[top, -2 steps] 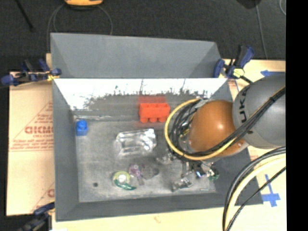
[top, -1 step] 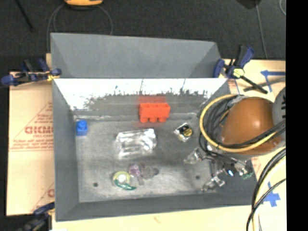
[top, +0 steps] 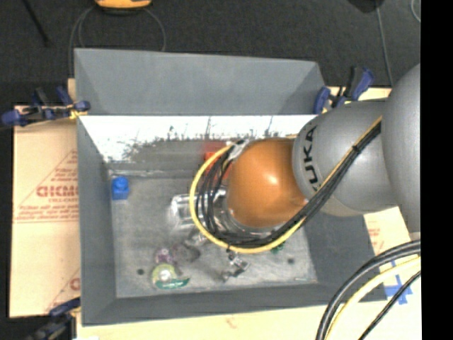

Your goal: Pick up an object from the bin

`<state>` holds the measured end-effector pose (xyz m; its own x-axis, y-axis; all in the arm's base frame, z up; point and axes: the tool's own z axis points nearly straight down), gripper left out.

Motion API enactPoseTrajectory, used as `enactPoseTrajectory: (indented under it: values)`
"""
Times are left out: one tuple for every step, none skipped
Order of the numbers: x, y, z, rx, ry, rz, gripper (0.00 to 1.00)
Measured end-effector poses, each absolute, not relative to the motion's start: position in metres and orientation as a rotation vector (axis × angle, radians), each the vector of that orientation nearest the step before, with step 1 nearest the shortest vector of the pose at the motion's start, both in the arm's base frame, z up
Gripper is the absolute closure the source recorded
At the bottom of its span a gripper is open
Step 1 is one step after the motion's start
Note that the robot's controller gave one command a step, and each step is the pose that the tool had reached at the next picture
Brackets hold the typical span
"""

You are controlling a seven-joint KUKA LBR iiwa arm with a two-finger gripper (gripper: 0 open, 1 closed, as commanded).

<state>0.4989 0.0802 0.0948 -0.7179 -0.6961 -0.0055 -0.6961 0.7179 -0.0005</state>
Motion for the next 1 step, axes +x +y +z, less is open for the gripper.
enactPoseTrajectory:
  values:
    - [0.4907, -0.0199, 0.1246, -1.424, 2.797, -0.006, 0.0]
